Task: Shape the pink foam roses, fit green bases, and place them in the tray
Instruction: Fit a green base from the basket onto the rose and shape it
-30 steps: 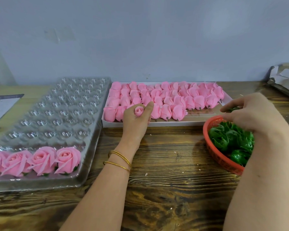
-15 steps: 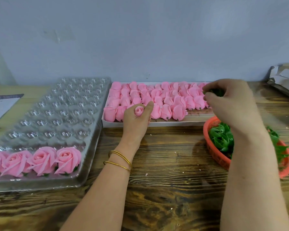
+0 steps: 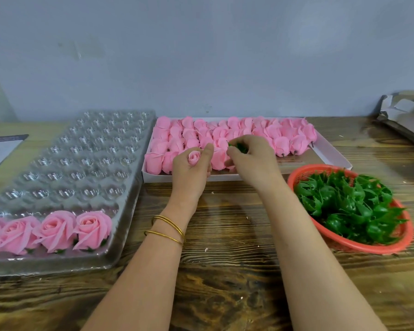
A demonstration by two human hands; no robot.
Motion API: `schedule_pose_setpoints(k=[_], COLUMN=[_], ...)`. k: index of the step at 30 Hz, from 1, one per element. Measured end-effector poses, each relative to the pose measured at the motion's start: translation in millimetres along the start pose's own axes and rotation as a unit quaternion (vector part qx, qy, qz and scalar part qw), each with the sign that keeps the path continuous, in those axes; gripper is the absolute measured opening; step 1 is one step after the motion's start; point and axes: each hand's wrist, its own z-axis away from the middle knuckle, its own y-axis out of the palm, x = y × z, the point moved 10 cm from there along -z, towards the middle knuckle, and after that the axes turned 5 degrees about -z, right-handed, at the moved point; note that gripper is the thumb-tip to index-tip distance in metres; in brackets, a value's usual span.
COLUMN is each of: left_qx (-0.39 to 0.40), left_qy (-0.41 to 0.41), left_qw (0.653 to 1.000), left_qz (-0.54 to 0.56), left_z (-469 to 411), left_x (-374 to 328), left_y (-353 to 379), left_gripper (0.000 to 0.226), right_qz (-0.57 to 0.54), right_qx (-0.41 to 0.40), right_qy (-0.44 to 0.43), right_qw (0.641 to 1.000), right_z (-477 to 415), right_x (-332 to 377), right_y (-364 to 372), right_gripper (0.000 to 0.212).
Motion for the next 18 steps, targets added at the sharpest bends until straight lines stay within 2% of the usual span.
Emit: schedule_pose_setpoints(k=[4,11,18], left_qx=[-0.002,-0.011,-0.017], left_qy=[0.000,-0.023,-0.064], left_qw=[1.000,0.999,0.993], left_qz=[0.006,0.036,0.093], left_z=[0.0,-0.6,0.1], left_x=[0.2,3.7,6.4], left_y=[-0.7,-3.2,-3.7], left_gripper=[0.051,0.054,0.056], right_qz=[-0.006,-0.001,-0.023], right_qx=[-0.011,-0.002,-0.002], right_qy=[-0.002,0.010,0.006], right_qw=[1.000,1.000,1.000], right_z=[-3.1,-2.3,1.3], right_x=[-9.4,-20.3,-21.0], right_y=[9.0,22.7,27.6], right_gripper=[0.013,0.031,0.041])
